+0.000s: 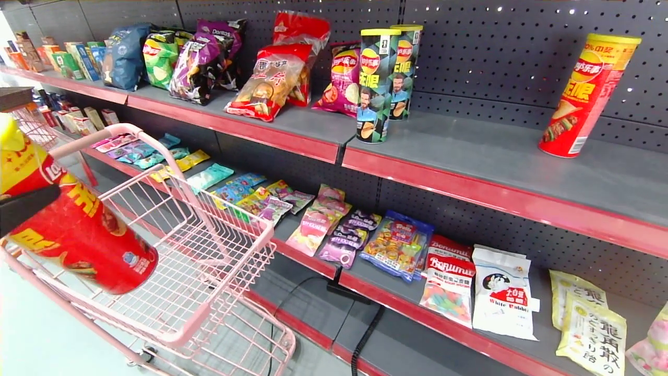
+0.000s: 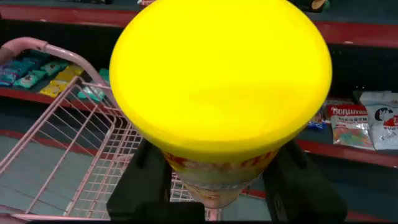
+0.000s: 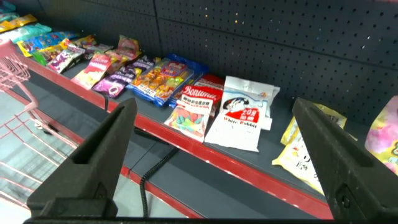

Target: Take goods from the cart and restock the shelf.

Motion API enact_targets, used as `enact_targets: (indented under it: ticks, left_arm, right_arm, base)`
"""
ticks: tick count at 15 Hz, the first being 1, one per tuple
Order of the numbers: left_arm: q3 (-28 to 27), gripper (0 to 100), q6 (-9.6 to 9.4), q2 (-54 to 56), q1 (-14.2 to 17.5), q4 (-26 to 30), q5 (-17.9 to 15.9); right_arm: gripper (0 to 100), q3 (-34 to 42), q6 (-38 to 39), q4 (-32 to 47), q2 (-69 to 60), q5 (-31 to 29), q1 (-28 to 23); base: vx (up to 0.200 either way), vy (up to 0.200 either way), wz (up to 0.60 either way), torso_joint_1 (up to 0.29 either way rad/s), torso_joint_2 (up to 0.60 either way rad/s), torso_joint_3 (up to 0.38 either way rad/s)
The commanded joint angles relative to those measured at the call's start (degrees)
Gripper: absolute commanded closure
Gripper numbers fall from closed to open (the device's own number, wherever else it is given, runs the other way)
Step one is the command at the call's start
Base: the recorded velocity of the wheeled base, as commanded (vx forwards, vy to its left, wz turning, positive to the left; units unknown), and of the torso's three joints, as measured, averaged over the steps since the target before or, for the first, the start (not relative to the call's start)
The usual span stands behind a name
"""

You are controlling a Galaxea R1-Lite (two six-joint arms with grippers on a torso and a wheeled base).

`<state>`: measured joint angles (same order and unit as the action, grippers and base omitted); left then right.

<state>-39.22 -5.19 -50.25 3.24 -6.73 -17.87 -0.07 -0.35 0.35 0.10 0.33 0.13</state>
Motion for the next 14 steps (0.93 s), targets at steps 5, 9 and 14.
enact_targets:
  ticks: [5, 9, 14]
  left_arm:
    - [8.5, 100, 0.1, 14.0, 0.0, -0.1, 1.3]
    - [8.5, 100, 0.1, 14.7, 0.0, 0.2, 3.3]
    - [8.5, 100, -0.26, 14.6, 0.0, 0.8, 3.5]
  right_arm:
    - [0, 0.0, 0.0, 0.0, 0.0, 0.0, 0.0]
    - [0, 0.0, 0.0, 0.0, 0.0, 0.1, 0.0]
    - [0, 0.0, 0.0, 0.0, 0.0, 0.0, 0.0]
  base:
    - [0.0, 0.0, 0.0, 0.196, -0.54, -0.346]
    - [0.0, 0.0, 0.0, 0.231, -0.6, -0.365]
    - [0.0, 0.0, -0.48, 0.087, -0.21, -0.124]
